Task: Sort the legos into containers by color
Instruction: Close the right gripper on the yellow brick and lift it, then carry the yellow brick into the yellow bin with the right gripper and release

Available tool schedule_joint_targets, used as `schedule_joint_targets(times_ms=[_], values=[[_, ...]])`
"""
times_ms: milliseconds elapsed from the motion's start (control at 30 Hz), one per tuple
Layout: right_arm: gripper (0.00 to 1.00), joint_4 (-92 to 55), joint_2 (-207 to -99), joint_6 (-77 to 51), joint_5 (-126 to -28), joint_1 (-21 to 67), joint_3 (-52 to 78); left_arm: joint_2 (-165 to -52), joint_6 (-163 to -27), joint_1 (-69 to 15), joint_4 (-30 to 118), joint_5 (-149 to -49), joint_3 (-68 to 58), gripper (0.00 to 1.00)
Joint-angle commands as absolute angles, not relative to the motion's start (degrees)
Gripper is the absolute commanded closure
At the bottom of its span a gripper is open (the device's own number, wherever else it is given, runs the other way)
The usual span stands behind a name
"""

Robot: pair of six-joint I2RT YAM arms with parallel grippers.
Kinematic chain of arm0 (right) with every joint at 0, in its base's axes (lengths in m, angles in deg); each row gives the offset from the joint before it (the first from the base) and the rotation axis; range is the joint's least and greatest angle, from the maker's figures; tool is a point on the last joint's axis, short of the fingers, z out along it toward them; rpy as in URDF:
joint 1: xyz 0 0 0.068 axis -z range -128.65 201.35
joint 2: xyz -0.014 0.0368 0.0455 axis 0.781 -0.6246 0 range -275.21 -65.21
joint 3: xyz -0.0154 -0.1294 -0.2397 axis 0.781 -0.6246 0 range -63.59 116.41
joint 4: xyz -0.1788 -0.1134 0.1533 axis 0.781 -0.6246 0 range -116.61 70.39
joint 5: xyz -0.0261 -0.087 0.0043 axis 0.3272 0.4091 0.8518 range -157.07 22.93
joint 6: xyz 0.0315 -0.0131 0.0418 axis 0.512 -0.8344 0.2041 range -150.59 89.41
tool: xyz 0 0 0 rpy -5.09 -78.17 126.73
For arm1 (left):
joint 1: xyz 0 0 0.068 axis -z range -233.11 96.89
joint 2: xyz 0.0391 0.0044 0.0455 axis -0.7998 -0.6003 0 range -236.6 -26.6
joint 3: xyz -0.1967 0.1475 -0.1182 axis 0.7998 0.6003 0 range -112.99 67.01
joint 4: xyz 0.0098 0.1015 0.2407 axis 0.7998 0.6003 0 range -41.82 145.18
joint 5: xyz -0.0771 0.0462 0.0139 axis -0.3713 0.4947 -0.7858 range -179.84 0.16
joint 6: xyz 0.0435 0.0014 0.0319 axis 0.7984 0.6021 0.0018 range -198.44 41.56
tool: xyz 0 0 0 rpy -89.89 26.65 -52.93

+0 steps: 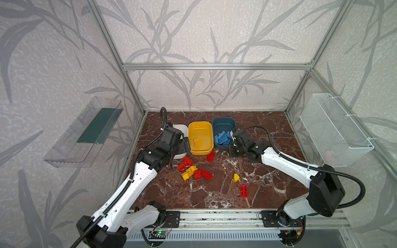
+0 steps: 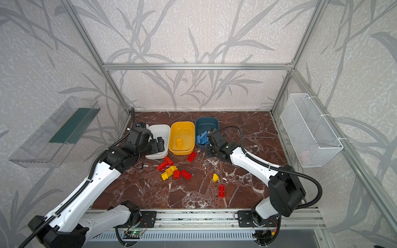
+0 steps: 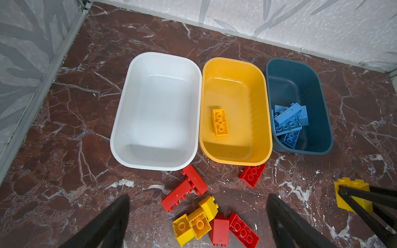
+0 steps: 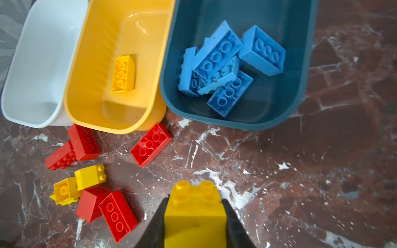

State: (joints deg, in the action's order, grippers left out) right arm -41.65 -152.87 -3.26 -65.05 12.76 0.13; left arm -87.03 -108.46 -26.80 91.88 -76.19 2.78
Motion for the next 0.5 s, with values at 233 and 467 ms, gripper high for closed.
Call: schedule_joint_targets(times_ms=[233,467], values=[[0.81,-43.8,-168.17,-7.39,-70.75,12.2,18.16,-80.36,-109.69,-26.9,89.27,-69.3,5.54,0.02],[0.81,-46.51,-177.48,-7.83,-71.94,11.81,29.5,-79.13,-109.28,-26.93,88.94,-68.78,5.71,0.02]])
